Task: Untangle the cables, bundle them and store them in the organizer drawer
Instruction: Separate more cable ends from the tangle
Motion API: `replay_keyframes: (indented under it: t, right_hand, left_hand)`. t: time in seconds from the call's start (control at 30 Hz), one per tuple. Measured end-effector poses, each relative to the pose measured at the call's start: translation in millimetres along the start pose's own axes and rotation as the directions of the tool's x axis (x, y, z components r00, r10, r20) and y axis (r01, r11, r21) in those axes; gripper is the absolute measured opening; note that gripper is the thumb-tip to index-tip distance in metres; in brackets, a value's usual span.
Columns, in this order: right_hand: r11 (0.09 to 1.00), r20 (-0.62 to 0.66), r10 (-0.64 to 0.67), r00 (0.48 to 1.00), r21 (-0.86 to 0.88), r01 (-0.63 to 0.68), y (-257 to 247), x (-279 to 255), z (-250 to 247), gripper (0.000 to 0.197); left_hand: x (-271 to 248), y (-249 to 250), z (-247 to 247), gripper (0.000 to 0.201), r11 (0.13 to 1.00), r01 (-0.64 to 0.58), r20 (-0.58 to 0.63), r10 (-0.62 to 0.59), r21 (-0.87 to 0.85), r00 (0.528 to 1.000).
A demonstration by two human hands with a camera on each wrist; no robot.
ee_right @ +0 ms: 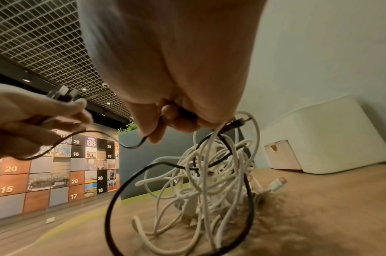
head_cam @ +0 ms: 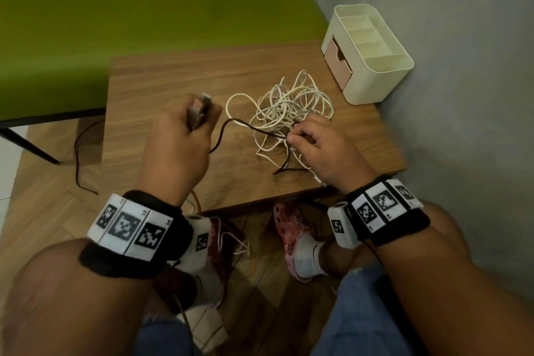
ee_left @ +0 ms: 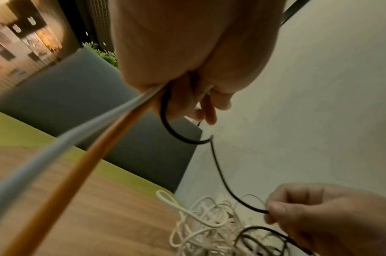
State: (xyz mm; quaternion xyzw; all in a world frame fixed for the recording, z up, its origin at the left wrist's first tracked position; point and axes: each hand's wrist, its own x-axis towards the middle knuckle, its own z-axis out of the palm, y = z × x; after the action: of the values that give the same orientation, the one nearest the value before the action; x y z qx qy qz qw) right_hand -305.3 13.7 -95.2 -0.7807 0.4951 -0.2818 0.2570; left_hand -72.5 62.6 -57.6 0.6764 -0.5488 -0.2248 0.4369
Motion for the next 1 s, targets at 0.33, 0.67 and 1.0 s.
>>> replay_keyframes:
  t: [0.33, 0.67, 1.0]
  right_hand:
    - [0.989, -0.074, -0.143, 0.987, 0.038, 0.146, -25, -1, -8, 0.007]
    - [0.995, 0.110, 0.101, 0.989, -0.001, -0.102, 5, -6, -10, 0.046]
    - [0.997, 0.004, -0.061, 0.998, -0.054, 0.062, -16, -7, -14, 0.034]
  left_hand:
    - [-8, 13, 53, 0.026, 0.982, -0.095, 0.404, 0.155, -0.165, 0.902]
    - [-2, 28, 16, 0.027, 0.836, 0.185, 0.392, 0.040, -0.517, 0.919]
    - [-11, 23, 30, 0.020, 0.995, -0.096, 0.297, 0.089, 0.010, 0.951]
